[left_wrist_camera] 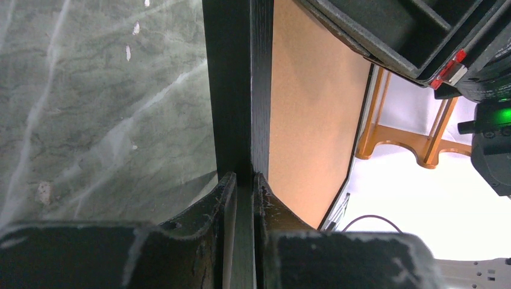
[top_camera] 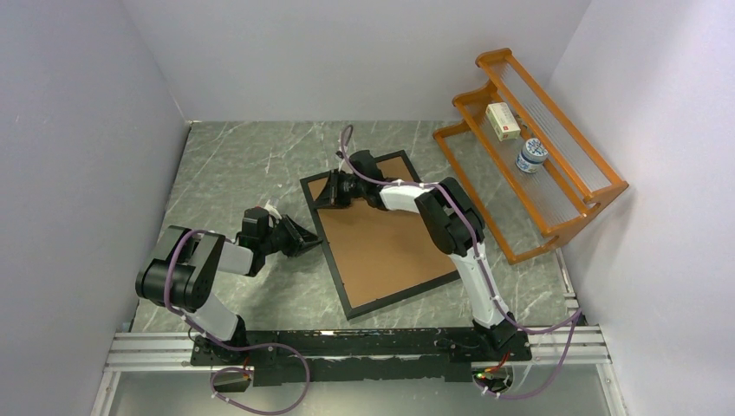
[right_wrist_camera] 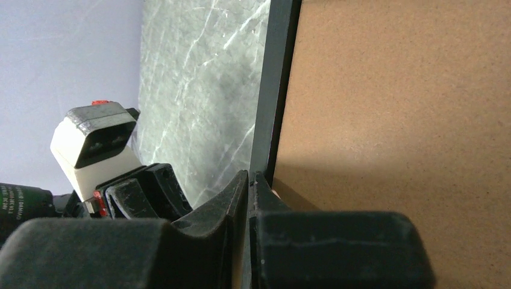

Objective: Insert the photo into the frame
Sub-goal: Install the photo frame at the center of the board.

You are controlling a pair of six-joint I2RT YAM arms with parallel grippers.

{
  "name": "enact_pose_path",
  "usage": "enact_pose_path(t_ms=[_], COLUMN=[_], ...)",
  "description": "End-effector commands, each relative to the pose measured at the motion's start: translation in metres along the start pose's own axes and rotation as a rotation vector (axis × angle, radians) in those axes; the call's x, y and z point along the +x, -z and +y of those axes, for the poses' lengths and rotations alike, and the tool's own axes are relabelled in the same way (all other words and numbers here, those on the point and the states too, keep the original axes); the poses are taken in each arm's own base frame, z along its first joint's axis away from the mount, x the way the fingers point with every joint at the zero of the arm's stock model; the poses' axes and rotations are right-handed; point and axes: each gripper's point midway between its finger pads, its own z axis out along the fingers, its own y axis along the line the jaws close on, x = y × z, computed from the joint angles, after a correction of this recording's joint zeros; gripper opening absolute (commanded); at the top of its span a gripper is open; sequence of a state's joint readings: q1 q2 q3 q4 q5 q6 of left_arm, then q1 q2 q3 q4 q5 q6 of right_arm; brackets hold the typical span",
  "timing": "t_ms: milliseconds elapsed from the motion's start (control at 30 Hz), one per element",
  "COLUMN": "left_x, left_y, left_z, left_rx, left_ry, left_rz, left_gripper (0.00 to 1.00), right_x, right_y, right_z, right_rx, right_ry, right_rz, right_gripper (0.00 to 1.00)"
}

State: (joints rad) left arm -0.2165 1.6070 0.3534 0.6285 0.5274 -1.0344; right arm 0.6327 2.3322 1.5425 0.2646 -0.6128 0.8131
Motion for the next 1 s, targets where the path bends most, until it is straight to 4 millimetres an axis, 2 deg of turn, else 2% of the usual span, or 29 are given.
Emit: enact_pose_path(t_ms=[0,133,300,600,900,967], left_x=[0.063,0.062,0.06,0.06,0.058,0.059], left_y=[0.024,0.027,0.029,0.029,0.029,0.03], left_z=[0.092,0.091,0.091,0.092,0.091,0.092], left_rx=[-0.349,-0.357,-0.367,-0.374,-0.378,-0.382], left_ry=[0.104,0.1,0.09,0.088,0.086,0.084], left_rz=[0.162,0.158,0.151,0.148,0.143,0.145], left_gripper=[0.18,0.18,0.18,0.18,0.18,0.18], right_x=[0.011,0.024,0.028,0.036,0.05,0.052], right_y=[-0.004,0.001,0.005,0.009,0.017,0.018], right_z=[-0.037,-0.052,-0.067,-0.081,-0.119,-0.122], right_rx=[0.132,0.161,0.197,0.235,0.361,0.365], right_ry=[0.021,0.002,-0.021,-0.04,-0.069,-0.075], right_rz=[0.049,0.103,0.119,0.162,0.219,0.228], right_gripper=[0.1,0.09,0.09,0.09,0.11,0.11])
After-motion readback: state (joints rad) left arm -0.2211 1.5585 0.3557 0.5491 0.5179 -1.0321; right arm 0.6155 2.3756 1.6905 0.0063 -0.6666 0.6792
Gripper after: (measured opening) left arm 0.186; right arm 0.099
